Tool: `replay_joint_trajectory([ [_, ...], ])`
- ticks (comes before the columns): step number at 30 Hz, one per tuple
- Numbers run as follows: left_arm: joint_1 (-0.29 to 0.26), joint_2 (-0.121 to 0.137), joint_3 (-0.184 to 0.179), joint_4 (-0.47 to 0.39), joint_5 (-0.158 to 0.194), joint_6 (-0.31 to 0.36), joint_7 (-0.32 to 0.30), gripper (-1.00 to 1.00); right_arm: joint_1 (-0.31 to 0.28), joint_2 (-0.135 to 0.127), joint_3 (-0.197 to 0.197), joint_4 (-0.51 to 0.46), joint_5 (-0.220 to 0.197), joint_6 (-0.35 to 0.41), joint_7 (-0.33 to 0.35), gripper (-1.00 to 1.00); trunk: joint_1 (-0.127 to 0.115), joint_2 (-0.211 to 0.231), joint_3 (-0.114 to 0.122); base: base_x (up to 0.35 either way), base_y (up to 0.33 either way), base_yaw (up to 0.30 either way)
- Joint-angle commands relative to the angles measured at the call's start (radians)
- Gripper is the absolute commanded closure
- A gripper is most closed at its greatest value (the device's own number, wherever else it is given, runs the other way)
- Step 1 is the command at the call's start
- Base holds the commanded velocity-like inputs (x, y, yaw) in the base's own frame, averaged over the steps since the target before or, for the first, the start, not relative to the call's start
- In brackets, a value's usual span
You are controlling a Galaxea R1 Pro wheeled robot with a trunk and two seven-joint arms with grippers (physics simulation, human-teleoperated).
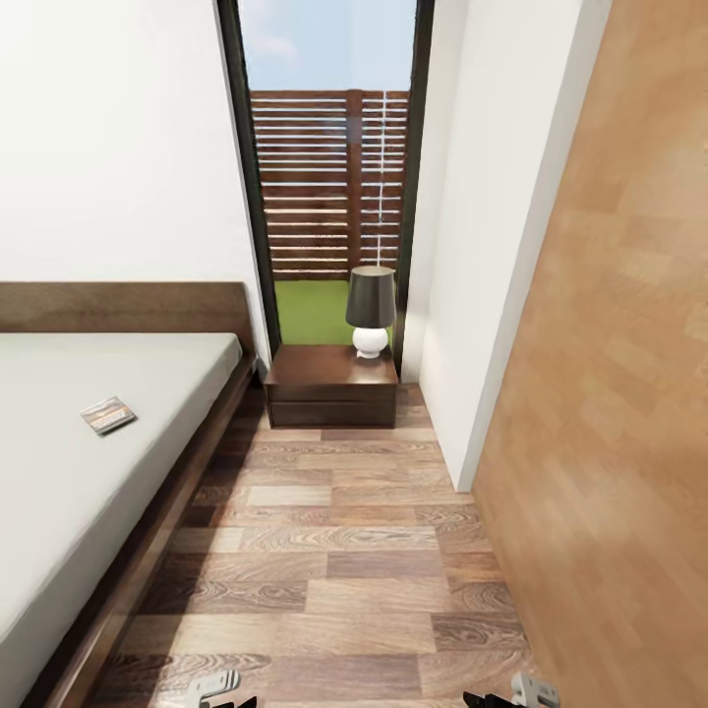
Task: In the bedroom, move the book from the bed onto either nightstand, and place the two sandals side by side next to the bed.
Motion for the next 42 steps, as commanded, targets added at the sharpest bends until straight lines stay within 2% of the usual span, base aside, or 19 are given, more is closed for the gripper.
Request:
replay_joint_trajectory([
  [1, -0.001, 0.000, 0.002, 0.001, 0.005, -0.001, -0.005, -1.00, -0.001, 0.000, -0.005, 0.001, -0.005, 0.002, 0.005, -1.00, 0.000, 0.000, 0.001, 0.000, 0.000, 0.000],
  [28, 0.000, 0.000, 0.002, 0.002, 0.005, -0.001, -0.005, -1.00, -0.001, 0.000, -0.005, 0.001, -0.005, 0.002, 0.005, -1.00, 0.000, 0.000, 0.044, 0.000, 0.000, 0.000],
  [42, 0.000, 0.000, 0.002, 0.002, 0.005, -0.001, -0.005, -1.00, -0.001, 0.000, -0.005, 0.001, -0.005, 0.002, 0.005, -1.00, 0.000, 0.000, 0.048, 0.000, 0.000, 0.000],
])
